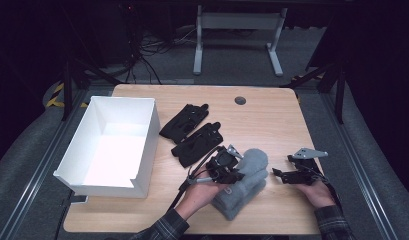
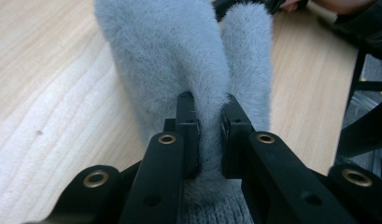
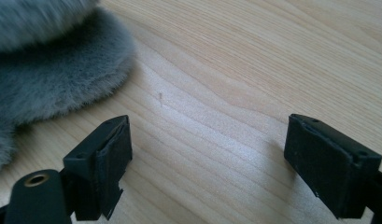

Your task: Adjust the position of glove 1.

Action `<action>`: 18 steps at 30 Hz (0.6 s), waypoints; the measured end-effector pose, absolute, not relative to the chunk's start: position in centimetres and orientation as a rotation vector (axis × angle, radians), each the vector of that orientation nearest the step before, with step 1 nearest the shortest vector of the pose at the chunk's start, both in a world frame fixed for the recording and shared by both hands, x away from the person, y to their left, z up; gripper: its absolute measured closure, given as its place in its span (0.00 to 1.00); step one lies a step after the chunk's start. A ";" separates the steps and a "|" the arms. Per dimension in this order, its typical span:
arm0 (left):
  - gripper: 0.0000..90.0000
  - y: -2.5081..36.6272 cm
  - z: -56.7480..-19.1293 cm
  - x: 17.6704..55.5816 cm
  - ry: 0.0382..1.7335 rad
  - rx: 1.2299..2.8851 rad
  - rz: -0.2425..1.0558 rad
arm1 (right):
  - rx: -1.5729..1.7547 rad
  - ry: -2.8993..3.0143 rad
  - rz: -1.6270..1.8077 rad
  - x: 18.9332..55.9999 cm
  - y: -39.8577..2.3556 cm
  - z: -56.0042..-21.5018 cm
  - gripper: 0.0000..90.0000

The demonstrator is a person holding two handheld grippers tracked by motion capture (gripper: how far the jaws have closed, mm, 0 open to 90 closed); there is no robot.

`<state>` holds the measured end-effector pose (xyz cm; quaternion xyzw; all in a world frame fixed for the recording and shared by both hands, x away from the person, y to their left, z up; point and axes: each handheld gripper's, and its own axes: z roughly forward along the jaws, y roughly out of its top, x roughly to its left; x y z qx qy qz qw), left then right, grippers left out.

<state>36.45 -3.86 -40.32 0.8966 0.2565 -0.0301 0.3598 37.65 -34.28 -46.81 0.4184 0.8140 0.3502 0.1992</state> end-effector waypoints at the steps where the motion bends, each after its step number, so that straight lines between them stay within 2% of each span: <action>1: 0.91 -4.0 -40.6 36.5 0.669 2.320 -0.080 | 1.171 2.276 0.979 37.6 -34.3 -46.8 0.17; 7: 0.86 -4.1 -41.4 36.4 0.655 2.324 -0.077 | 1.170 2.277 0.979 37.6 -34.3 -46.8 0.17; 10: 0.75 -4.0 -40.9 36.2 0.623 2.325 -0.048 | 1.171 2.276 0.980 37.6 -34.3 -46.8 0.17; 11: 0.66 -3.9 -40.7 36.1 0.615 2.321 -0.036 | 1.170 2.277 0.979 37.6 -34.3 -46.8 0.17; 15: 0.47 -3.3 -39.6 35.8 0.580 2.304 -0.008 | 1.171 2.276 0.979 37.6 -34.3 -46.8 0.17; 18: 0.47 -2.8 -38.8 35.2 0.559 2.280 0.008 | 1.170 2.276 0.980 37.6 -34.3 -46.8 0.17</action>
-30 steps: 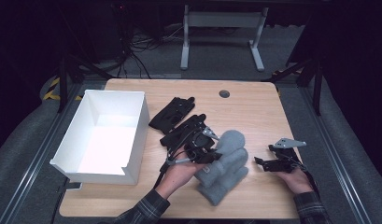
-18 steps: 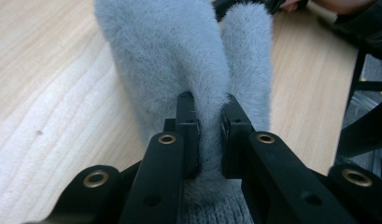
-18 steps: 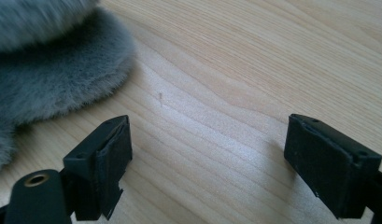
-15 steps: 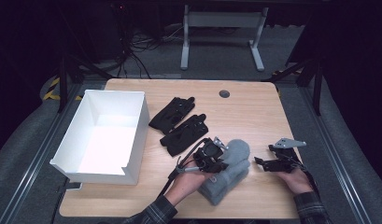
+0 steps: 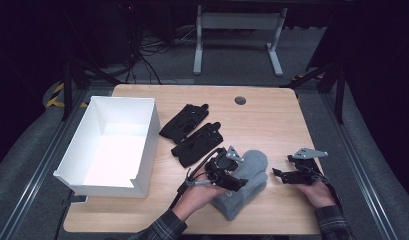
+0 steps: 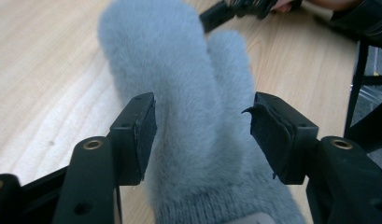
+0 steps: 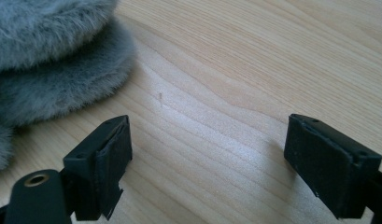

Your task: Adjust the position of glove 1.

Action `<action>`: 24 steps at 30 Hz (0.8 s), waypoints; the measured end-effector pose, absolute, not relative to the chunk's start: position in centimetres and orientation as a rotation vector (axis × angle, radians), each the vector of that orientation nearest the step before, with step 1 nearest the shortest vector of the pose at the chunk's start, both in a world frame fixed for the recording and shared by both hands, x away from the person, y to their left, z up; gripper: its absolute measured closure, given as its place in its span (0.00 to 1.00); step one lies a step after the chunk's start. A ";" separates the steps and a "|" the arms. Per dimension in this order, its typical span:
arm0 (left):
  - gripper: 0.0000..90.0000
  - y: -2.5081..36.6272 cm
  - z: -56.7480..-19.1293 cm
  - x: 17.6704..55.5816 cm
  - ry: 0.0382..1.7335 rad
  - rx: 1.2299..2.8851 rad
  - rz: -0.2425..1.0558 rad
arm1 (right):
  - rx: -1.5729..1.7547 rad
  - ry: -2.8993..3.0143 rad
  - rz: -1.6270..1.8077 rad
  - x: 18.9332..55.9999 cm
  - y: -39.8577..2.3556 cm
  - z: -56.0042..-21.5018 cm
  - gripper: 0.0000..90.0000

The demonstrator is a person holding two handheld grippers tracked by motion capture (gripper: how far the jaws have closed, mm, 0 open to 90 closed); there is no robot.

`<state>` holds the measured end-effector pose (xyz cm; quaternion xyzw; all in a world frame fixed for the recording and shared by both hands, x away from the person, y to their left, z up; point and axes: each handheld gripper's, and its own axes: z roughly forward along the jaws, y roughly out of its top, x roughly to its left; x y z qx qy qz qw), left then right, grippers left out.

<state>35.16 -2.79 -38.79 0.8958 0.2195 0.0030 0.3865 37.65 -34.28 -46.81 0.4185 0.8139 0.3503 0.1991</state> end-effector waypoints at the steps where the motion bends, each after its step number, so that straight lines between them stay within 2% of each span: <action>1: 0.50 -2.8 -38.8 35.2 0.559 2.280 0.008 | 1.170 2.276 0.980 37.6 -34.3 -46.8 0.17; 2: 0.50 -2.5 -38.5 34.8 0.546 2.278 0.006 | 1.171 2.276 0.980 37.6 -34.3 -46.8 0.17; 6: 0.66 -1.3 -38.0 34.1 0.550 2.281 0.055 | 1.181 2.266 0.981 37.5 -34.2 -46.8 0.20; 11: 0.90 1.1 -38.0 34.1 0.598 2.260 0.094 | 1.124 2.299 0.979 36.4 -33.7 -45.8 0.56; 13: 0.98 2.2 -38.4 34.5 0.631 2.266 0.099 | 1.087 2.312 1.014 35.6 -33.3 -45.2 0.66; 16: 1.00 3.4 -39.3 34.7 0.676 2.271 0.086 | 1.025 2.367 1.046 34.1 -32.2 -44.5 0.83; 18: 1.00 3.7 -39.6 34.7 0.682 2.275 0.080 | 1.010 2.386 1.052 33.7 -32.0 -44.5 0.87; 19: 1.00 4.0 -40.4 34.7 0.688 2.287 0.072 | 0.975 2.428 1.089 32.7 -31.5 -44.4 0.95; 24: 1.00 4.3 -41.9 34.6 0.710 2.310 0.045 | 0.839 2.581 1.168 30.8 -29.5 -44.5 0.99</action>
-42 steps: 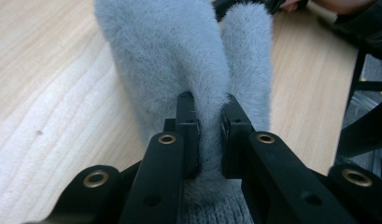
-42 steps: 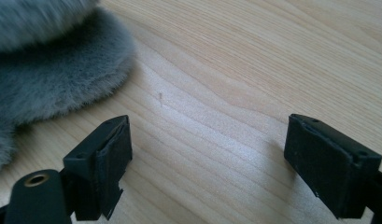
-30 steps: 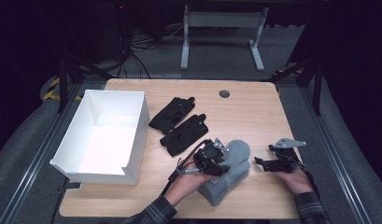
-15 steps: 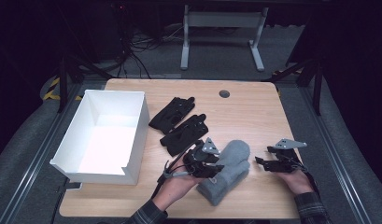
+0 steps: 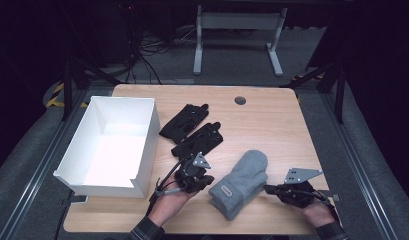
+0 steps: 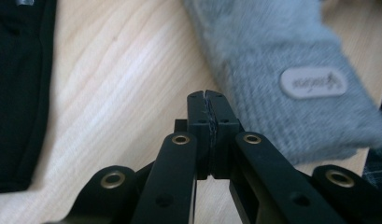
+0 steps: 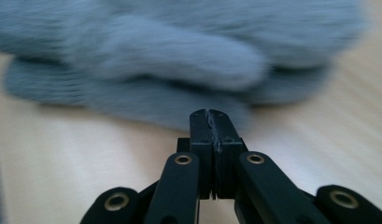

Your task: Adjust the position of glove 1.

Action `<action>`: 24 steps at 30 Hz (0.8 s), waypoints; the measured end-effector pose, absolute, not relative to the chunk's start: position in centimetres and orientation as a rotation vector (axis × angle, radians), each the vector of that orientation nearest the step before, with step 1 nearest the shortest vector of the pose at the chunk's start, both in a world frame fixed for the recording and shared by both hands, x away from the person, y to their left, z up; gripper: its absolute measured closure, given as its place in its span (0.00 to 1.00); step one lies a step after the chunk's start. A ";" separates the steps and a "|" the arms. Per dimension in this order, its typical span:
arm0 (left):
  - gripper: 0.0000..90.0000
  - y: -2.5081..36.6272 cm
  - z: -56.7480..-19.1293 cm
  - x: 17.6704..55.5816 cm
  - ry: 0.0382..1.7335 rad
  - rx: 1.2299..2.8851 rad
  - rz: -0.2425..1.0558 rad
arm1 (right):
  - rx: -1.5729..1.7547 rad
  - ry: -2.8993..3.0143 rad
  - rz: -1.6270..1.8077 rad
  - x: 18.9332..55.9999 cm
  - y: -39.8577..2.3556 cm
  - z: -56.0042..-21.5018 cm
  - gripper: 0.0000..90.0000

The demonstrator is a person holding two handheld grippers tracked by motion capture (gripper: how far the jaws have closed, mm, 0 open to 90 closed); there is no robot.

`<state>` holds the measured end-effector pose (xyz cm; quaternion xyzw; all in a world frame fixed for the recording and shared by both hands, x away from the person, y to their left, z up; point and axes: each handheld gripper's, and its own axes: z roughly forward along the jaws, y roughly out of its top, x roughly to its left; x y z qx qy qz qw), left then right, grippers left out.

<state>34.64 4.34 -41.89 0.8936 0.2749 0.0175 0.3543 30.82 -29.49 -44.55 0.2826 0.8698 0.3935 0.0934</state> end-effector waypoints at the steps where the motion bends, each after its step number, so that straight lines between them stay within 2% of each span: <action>1: 1.00 4.4 -42.2 34.6 0.712 2.313 0.036 | 0.839 2.581 1.168 30.8 -29.5 -44.5 0.99; 12: 0.99 4.2 -43.1 34.3 0.699 2.313 0.000 | 0.556 2.781 1.158 29.8 -23.5 -45.7 0.99; 22: 0.99 4.6 -42.8 34.5 0.706 2.304 -0.009 | 0.536 2.774 1.151 31.0 -21.1 -45.8 1.00; 24: 0.97 4.7 -42.8 34.6 0.713 2.312 0.005 | 0.532 2.775 1.148 31.2 -20.8 -45.8 1.00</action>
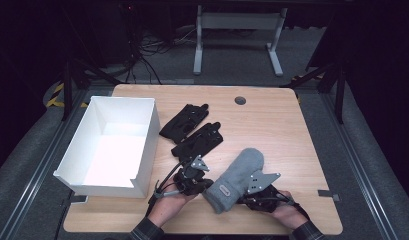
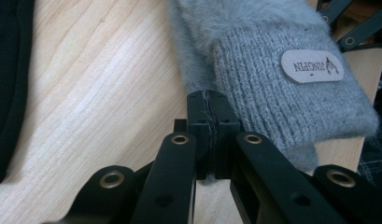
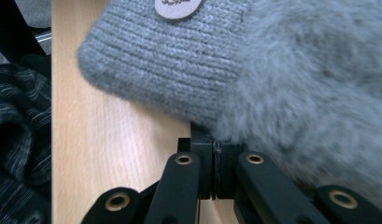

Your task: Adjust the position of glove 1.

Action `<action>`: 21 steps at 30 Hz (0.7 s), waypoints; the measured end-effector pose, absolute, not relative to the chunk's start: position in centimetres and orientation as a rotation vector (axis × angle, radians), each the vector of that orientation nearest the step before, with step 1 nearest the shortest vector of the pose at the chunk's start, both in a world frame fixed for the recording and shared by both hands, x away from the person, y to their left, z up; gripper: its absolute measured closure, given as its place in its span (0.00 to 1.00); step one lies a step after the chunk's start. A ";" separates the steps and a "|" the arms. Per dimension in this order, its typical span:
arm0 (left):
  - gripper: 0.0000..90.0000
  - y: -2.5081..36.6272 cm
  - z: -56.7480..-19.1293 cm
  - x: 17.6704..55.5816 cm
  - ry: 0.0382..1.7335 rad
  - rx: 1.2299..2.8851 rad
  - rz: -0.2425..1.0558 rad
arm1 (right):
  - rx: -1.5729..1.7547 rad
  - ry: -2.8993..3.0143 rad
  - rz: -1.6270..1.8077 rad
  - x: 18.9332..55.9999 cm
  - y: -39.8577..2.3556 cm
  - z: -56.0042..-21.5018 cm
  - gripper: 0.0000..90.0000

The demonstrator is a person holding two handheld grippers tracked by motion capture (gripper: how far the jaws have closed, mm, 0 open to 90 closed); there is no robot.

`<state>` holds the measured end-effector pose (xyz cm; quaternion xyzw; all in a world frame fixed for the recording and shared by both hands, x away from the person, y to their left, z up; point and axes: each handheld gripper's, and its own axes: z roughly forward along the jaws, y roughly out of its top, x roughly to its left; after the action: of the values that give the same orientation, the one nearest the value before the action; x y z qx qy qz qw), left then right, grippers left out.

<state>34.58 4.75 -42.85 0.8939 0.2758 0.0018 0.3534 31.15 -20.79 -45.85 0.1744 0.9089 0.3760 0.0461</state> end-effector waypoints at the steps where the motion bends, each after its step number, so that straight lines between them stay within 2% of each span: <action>1: 0.97 5.0 -42.9 34.8 0.722 2.317 0.014 | 0.531 2.774 1.146 31.3 -20.6 -45.9 1.00; 6: 0.88 6.1 -42.6 35.6 0.755 2.288 0.018 | 0.531 2.774 1.156 31.7 -20.0 -45.8 1.00; 9: 0.77 6.4 -42.1 35.8 0.756 2.273 0.034 | 0.539 2.773 1.149 31.6 -20.4 -45.6 0.99; 10: 0.77 6.4 -41.8 36.0 0.752 2.267 0.029 | 0.550 2.767 1.151 31.5 -20.8 -45.6 0.98; 16: 0.49 5.8 -40.4 37.4 0.704 2.234 0.015 | 0.679 2.708 1.152 31.8 -24.4 -45.3 0.83; 21: 0.33 4.4 -39.8 38.5 0.661 2.239 0.031 | 0.785 2.643 1.126 32.3 -27.0 -45.2 0.67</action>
<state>38.48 4.35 -39.84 0.8819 0.2606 0.0121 0.3926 32.33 -26.98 -45.16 0.2628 0.8845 0.3767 0.0817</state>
